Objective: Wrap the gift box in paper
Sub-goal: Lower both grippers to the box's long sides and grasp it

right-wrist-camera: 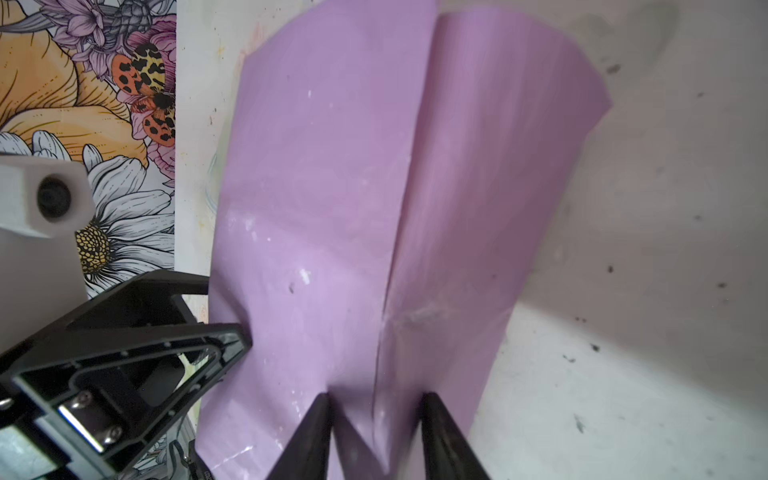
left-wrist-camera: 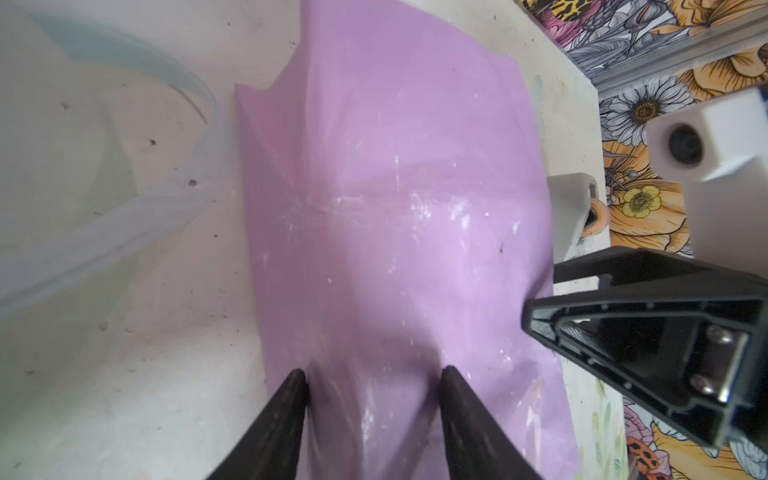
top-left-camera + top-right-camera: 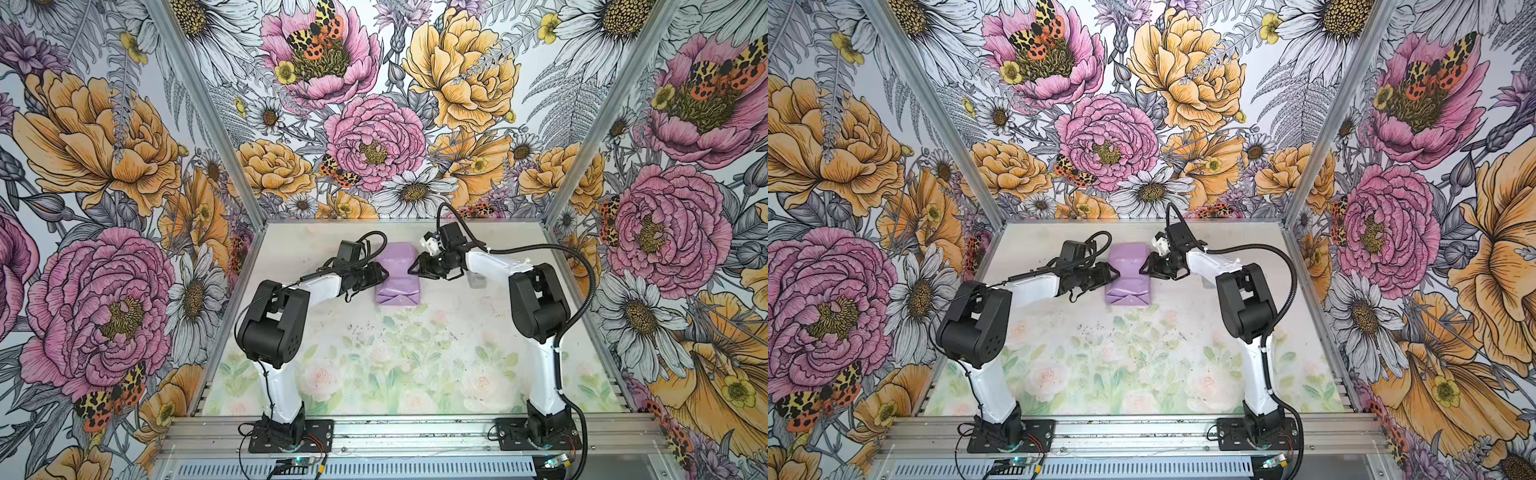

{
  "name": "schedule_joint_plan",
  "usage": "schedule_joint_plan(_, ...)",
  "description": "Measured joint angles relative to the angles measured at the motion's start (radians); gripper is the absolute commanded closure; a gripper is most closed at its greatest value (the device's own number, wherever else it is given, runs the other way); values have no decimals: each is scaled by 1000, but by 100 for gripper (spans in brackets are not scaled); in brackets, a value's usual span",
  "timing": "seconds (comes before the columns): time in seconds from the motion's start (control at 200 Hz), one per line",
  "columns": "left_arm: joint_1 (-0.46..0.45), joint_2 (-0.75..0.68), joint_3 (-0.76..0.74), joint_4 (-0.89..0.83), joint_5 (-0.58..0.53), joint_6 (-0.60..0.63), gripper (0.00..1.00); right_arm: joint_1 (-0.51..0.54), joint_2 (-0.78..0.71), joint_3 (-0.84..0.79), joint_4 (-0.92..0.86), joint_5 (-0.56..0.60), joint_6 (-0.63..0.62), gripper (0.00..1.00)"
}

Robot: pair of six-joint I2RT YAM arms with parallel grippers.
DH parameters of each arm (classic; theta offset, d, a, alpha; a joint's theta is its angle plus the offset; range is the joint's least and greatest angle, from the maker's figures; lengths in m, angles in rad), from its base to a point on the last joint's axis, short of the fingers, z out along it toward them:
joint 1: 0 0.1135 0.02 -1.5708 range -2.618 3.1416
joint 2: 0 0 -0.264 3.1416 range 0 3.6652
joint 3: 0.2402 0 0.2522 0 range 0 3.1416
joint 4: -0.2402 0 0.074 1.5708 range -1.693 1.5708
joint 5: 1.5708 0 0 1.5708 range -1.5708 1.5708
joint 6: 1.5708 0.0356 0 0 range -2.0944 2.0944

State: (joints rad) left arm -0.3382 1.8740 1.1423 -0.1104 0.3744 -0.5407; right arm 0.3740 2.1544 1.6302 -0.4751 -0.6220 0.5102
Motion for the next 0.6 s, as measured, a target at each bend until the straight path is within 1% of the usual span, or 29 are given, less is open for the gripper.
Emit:
schedule_joint_plan(0.115,-5,0,0,6,0,0,54,-4,-8,0,0,7,-17,76)
schedule_joint_plan(0.205,-13,0,0,16,0,1,55,-4,-26,-11,3,41,-42,78)
schedule_joint_plan(0.28,-30,0,0,29,-2,19,55,-4,-63,-56,21,80,-67,79)
schedule_joint_plan(0.405,-73,-11,-20,77,-12,71,55,1,-181,-204,93,172,-110,80)
schedule_joint_plan(0.6,-141,-110,-171,232,-55,179,55,33,-402,-504,325,283,-148,81)
